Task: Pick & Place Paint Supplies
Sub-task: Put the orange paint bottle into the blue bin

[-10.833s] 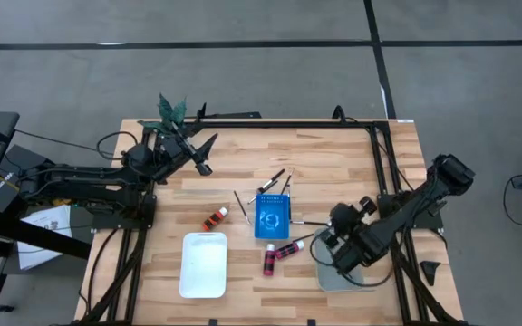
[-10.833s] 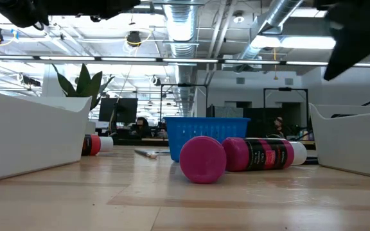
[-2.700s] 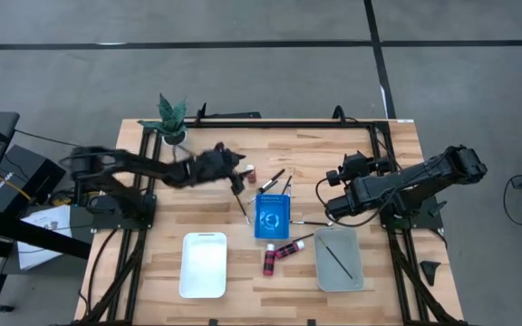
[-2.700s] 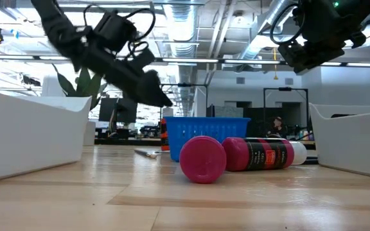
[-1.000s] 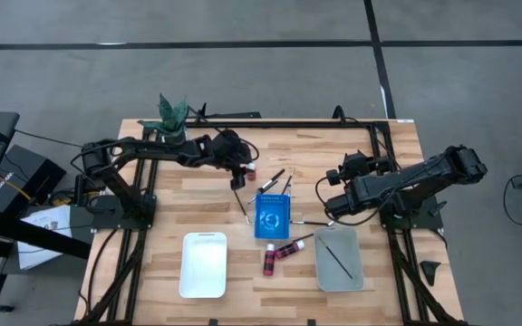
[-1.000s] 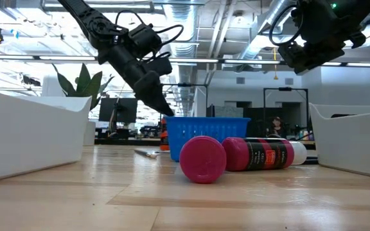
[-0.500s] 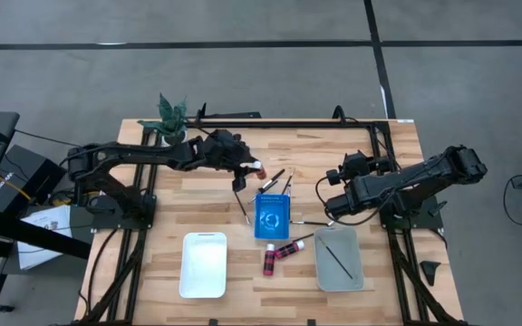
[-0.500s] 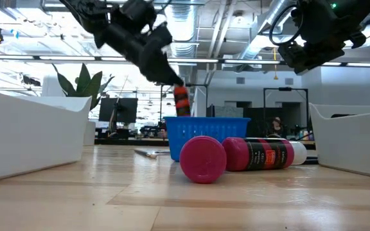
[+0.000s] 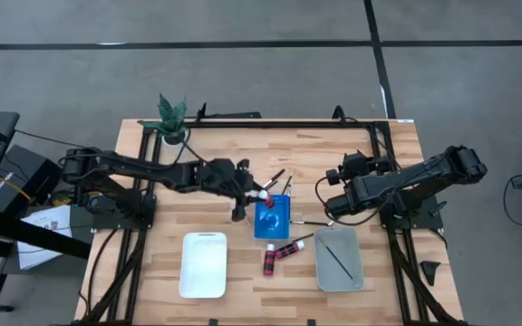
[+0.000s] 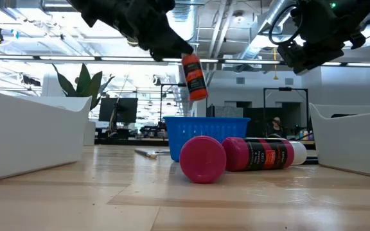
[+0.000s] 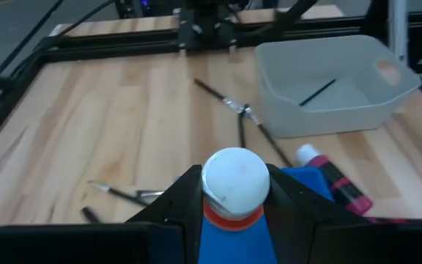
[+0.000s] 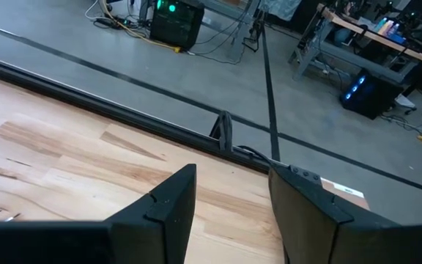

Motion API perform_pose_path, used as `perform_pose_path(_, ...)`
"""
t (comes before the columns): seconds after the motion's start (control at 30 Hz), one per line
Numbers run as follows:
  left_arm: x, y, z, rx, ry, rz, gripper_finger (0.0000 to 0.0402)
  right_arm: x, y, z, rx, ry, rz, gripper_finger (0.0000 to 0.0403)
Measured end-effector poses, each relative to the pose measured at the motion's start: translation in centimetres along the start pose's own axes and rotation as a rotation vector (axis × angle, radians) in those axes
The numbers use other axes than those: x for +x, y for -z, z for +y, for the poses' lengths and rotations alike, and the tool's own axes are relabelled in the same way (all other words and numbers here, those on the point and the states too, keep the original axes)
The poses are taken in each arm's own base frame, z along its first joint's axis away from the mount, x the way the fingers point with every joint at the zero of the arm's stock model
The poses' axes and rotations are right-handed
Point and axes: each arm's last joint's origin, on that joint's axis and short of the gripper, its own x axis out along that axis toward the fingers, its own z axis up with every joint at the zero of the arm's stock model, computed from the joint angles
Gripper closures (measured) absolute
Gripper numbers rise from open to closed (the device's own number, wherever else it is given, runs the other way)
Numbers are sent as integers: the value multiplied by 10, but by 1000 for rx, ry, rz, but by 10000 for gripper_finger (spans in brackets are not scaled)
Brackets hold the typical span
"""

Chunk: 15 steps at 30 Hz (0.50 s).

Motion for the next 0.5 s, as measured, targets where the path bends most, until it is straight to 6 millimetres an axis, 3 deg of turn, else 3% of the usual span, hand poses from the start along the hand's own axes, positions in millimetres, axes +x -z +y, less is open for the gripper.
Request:
perform_pose_path(0.27, 28, 12, -20, 4, 0, 45, 297, 0, 0, 0, 5, -2, -1, 235)
perform_pose_path(0.5, 57, 9, -29, 22, 16, 135, 297, 0, 0, 0, 4, -2, 0, 235)
